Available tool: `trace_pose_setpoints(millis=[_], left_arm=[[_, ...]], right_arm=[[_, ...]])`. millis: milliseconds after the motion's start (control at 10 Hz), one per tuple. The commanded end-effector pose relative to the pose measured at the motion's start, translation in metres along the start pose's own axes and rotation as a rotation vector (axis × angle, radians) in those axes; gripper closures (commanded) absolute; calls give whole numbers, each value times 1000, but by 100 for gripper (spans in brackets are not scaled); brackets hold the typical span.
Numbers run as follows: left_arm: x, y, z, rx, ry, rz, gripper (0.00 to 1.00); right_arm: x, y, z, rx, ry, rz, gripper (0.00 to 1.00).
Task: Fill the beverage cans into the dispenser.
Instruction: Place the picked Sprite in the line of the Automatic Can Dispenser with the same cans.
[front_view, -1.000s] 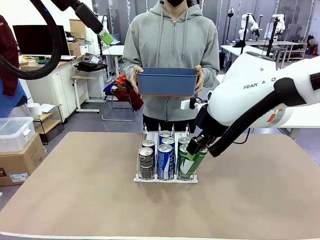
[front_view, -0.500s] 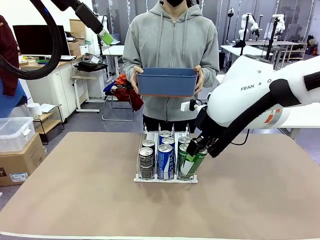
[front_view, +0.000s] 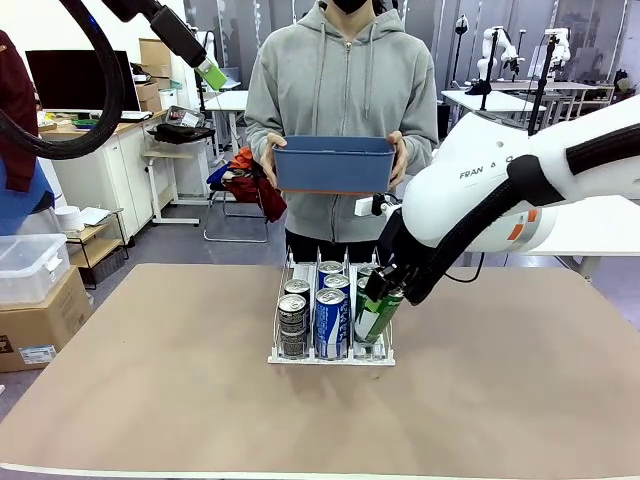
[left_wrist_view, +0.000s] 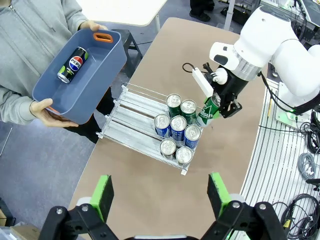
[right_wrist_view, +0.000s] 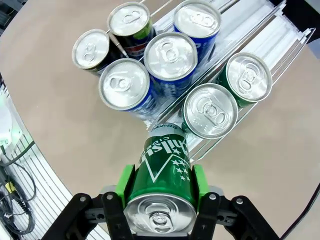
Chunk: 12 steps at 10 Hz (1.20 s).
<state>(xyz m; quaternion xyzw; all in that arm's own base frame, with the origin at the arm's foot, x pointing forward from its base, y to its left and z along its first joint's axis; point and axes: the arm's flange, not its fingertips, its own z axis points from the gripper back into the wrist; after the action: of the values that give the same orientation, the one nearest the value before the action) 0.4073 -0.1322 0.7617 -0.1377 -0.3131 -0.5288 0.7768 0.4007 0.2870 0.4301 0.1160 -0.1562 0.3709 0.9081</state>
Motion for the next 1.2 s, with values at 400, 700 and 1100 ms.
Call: trace_pose_setpoints(millis=[400,700,1100], left_arm=[[-2,-2,2,-13,-4,19,0],[-2,-2,2,-13,-4,19,0],[-2,-2,2,-13,-4,19,0]], right_arm=[[41,-22,-23,-61,67,-20,42],[45,-18,-39,-59,134,-1,42],[44,-13,-49,-57,179,13,42]])
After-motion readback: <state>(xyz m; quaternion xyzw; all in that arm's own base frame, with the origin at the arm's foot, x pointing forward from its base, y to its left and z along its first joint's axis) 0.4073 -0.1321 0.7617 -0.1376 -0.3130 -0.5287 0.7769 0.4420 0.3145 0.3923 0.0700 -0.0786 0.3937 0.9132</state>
